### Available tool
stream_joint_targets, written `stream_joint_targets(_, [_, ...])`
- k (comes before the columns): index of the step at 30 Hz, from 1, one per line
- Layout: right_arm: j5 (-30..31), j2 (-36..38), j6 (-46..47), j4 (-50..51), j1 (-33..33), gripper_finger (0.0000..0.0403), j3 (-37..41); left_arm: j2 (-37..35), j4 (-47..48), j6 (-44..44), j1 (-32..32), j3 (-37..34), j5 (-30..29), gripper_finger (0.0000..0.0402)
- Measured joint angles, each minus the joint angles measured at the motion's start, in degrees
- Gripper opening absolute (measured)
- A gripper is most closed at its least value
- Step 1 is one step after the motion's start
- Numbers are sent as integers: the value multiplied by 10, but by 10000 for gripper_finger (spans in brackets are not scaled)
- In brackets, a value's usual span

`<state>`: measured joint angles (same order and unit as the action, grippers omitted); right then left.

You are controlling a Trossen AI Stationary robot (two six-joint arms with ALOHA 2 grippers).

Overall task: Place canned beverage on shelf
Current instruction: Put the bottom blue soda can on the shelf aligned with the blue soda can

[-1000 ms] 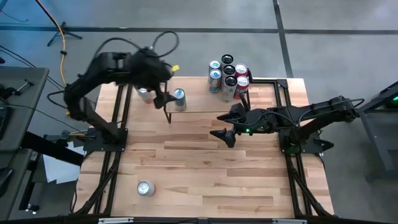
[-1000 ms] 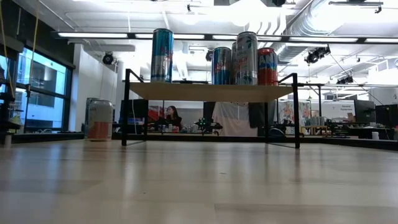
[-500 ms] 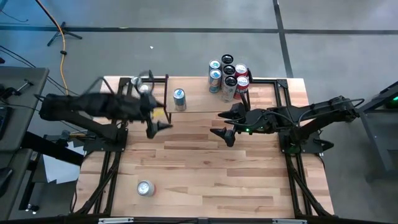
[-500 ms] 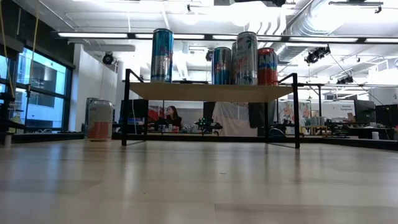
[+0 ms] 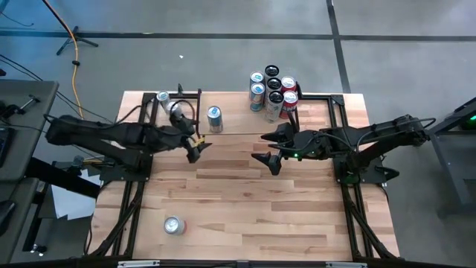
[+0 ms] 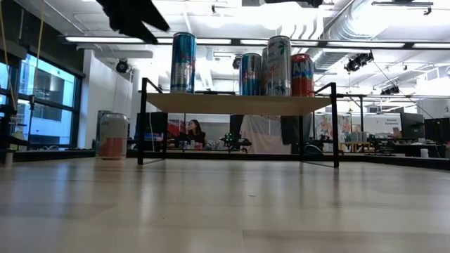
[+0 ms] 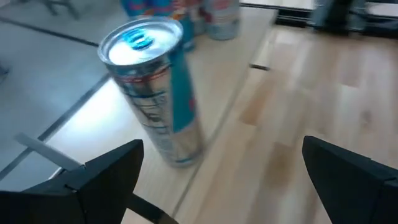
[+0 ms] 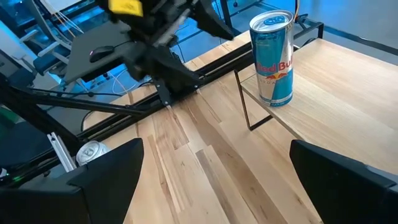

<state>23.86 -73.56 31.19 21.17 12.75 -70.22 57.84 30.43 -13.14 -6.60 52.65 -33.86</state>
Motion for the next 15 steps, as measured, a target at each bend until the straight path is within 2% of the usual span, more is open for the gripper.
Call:
stream_joint_targets(5, [1,0,19,0,0,391,0,53,-35,-44,11,-7,-44,397])
stream_joint_targets(12, [1,0,20,1,0,391,0,97,-78,-199,4,-7,-202,397])
stream_joint_targets(15, [1,0,19,2,0,391,0,108,-82,-252,1,-7,-225,397])
